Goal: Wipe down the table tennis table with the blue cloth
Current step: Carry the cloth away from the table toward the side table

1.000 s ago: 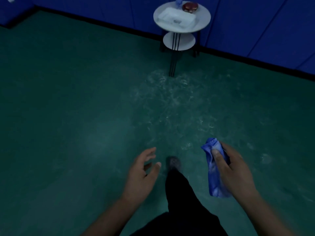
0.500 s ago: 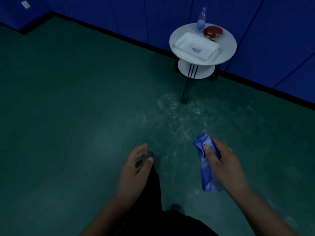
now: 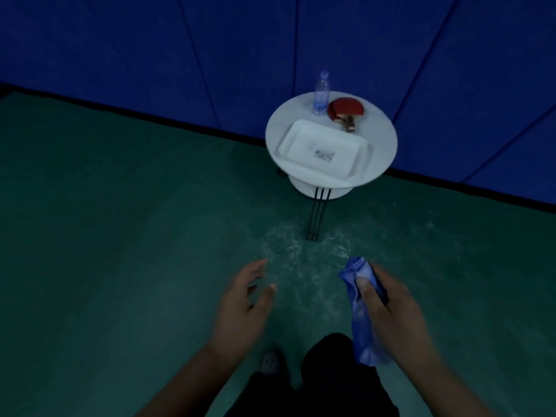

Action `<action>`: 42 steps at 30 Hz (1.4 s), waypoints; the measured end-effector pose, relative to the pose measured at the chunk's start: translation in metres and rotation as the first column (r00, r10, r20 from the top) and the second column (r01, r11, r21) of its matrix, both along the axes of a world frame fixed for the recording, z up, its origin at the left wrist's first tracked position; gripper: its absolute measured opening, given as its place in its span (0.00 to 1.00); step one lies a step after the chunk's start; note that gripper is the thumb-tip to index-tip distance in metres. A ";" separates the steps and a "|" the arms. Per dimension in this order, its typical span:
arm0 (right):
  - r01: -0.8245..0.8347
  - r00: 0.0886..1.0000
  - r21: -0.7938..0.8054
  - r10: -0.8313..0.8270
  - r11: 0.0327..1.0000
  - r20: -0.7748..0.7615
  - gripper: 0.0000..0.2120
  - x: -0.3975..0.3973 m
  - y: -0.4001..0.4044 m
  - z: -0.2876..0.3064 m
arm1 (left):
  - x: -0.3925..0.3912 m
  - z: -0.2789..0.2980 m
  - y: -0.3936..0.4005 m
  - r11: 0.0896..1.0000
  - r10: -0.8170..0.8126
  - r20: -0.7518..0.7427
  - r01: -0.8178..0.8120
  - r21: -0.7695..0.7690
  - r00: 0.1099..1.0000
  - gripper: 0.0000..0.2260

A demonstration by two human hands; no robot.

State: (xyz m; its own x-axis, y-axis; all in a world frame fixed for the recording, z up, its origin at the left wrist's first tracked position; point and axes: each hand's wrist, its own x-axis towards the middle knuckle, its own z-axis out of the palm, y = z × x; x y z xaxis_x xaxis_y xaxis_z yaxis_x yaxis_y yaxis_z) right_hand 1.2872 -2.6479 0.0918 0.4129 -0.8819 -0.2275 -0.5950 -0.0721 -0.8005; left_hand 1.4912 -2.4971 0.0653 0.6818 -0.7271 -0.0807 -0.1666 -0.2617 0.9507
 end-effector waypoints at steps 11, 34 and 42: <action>0.025 1.000 -0.002 -0.025 1.000 0.011 0.15 0.124 -0.215 -0.020 | 0.125 -0.013 -0.234 0.999 -0.033 0.029 0.033 -0.003 0.999 0.19; 0.149 0.958 0.239 -0.080 0.960 -0.274 0.22 0.368 -0.507 -0.201 | 0.348 -0.045 -0.536 0.965 -0.240 -0.051 0.243 0.096 0.970 0.18; 0.285 0.892 0.291 -0.142 0.913 -0.429 0.18 0.418 -0.538 -0.254 | 0.375 -0.062 -0.569 0.955 -0.280 0.013 0.277 0.102 0.960 0.16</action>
State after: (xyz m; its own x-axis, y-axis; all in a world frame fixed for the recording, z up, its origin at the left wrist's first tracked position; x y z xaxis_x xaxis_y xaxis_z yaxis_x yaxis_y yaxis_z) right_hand 1.7054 -3.1858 -0.1627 0.0371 -0.7774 -0.6279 -0.8316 0.3244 -0.4508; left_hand 1.8662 -3.0665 0.0033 0.4562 -0.8779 -0.1454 -0.2711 -0.2928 0.9170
